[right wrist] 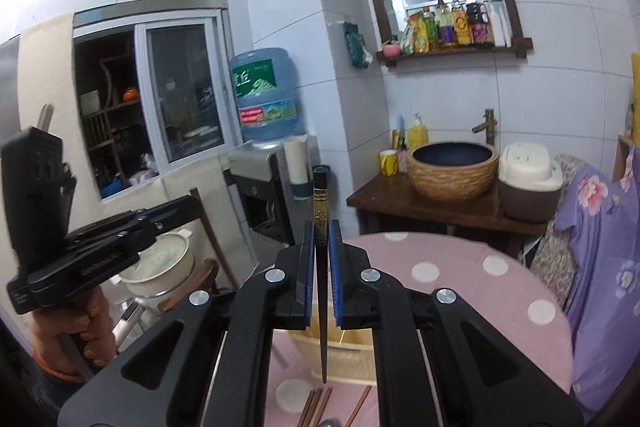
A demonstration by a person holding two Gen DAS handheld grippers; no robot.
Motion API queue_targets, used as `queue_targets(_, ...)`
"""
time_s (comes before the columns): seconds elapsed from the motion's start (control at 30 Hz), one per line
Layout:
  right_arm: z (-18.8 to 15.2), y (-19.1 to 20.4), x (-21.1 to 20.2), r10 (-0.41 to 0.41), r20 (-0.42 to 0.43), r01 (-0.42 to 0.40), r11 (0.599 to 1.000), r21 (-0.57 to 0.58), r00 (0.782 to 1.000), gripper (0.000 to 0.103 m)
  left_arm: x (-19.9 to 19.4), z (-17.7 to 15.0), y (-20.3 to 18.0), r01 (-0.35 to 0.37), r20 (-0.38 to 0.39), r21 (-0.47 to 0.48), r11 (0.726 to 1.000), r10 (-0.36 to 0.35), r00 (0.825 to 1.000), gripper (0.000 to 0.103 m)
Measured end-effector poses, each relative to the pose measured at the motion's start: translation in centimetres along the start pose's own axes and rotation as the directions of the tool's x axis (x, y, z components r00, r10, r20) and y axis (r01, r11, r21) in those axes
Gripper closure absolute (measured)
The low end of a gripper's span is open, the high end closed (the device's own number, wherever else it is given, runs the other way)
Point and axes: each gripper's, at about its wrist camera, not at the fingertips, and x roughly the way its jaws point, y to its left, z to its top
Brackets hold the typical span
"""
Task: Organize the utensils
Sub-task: 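Lower both chopsticks into the beige holder and open both tools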
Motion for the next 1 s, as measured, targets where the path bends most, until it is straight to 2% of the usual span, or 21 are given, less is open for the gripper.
queue_targets(0.17,2.2,-0.7,2.4,-0.047,0.001,0.047,0.999,0.018,0.999,0.095,1.9,2.3,-0.8,-0.021,0.005,0.013,1.0,0.021,1.0,0.095)
queue_targets(0.37,1.5,-1.6,5.1,-0.085,-0.003,0.085,0.996,0.029,0.996,0.095,5.3,1.8,-0.5,-0.07,-0.024,0.011,0.998,0.07,0.997,0.095)
queue_targets(0.63,-3.1,-1.9,9.7,-0.138,-0.093,0.139,0.99,-0.001,0.986,0.095,10.3,-3.3,1.1,-0.087,-0.151,-0.052,0.995,0.079,0.985,0.095)
queue_targets(0.9,-7.7,-2.1,11.6,-0.163,-0.144,0.16,0.987,-0.03,0.976,0.095,12.4,-7.3,2.8,-0.123,-0.234,-0.083,0.989,0.1,0.967,0.095)
queue_targets(1.0,-8.7,-1.7,11.7,-0.177,-0.131,0.172,0.984,-0.049,0.975,0.095,12.6,-8.2,3.2,-0.126,-0.253,-0.09,0.988,0.099,0.962,0.096)
